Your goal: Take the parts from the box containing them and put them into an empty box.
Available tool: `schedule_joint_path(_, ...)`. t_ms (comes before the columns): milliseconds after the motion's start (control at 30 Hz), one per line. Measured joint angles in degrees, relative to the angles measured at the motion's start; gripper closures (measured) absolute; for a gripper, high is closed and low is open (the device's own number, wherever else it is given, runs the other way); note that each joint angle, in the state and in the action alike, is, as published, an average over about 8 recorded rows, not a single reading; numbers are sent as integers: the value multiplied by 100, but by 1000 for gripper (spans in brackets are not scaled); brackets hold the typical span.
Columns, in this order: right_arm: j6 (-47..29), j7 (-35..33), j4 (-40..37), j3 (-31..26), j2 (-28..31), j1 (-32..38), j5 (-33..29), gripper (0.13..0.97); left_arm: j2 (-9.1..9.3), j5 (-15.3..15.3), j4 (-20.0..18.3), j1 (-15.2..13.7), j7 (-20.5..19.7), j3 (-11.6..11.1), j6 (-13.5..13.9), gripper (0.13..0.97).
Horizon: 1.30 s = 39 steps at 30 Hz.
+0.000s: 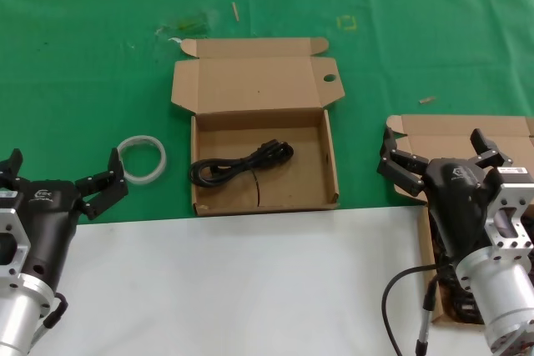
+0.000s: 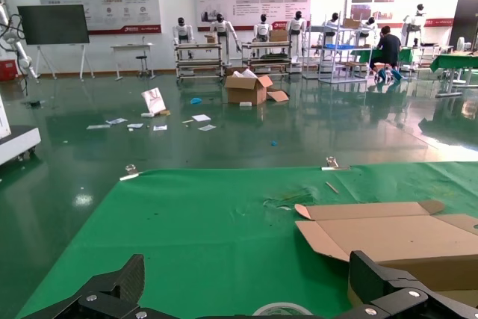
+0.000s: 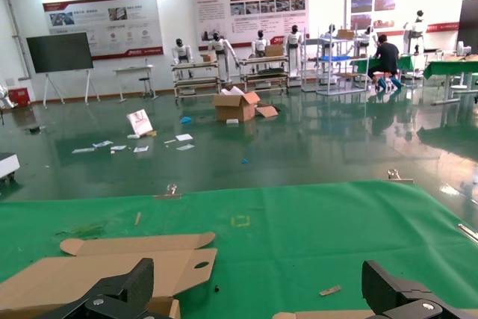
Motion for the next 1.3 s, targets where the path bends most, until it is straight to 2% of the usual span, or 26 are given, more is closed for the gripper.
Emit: schedule_joint_path(1300,0,0,0,0,0,0,0,129,0,0,0,0,0,0,0,132)
